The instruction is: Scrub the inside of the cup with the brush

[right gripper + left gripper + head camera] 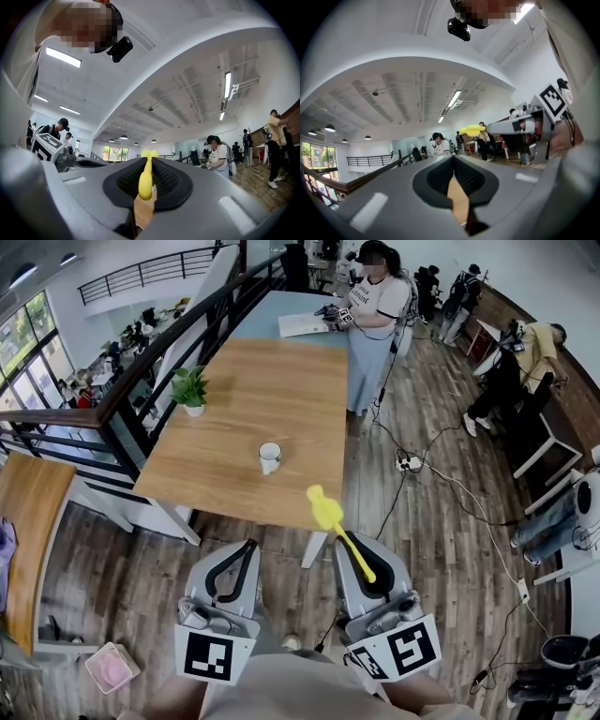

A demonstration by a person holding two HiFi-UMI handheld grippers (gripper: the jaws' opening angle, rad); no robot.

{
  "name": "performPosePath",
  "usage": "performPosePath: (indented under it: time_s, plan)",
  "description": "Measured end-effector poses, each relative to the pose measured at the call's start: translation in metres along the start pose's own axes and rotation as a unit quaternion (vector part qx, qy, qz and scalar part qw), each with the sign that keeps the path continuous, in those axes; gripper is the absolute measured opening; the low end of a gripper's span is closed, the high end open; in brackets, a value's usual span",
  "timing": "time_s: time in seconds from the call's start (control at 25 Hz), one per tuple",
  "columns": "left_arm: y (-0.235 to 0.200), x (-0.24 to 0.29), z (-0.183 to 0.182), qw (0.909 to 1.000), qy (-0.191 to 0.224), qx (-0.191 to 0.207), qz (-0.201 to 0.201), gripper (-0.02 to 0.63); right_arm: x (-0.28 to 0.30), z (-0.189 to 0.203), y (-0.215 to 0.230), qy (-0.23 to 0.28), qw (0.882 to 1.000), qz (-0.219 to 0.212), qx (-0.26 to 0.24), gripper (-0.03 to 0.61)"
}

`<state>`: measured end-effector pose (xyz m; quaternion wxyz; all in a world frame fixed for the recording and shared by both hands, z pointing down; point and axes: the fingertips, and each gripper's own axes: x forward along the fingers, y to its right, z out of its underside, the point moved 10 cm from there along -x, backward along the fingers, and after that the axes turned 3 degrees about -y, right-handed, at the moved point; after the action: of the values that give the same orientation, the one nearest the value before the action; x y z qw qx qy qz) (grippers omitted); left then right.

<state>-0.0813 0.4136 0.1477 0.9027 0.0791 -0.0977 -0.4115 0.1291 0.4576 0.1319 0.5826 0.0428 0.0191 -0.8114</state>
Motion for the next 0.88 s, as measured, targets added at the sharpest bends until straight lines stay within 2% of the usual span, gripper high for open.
performPosePath:
  time_s: [0.32, 0.56, 0.68, 0.88]
  plan:
    - [-0.022, 0.038, 0.01, 0.9999, 0.009, -0.011, 0.005, 0.003, 0.036, 0.007, 0.015, -0.01, 1.0, 0.006, -0.005, 0.031]
    - [-0.053, 0.081, 0.026, 0.9992, 0.014, 0.0, 0.038, 0.003, 0.087, 0.023, 0.03, -0.029, 1.0, 0.007, -0.004, 0.031]
    - [-0.072, 0.104, 0.035, 0.9989, 0.005, -0.008, 0.046, 0.003, 0.116, 0.031, 0.035, -0.039, 0.999, 0.01, 0.001, 0.031]
    - [-0.116, 0.149, 0.043, 0.9984, 0.004, 0.005, 0.057, 0.003, 0.175, 0.042, 0.045, -0.048, 0.999, 0.013, 0.008, 0.031]
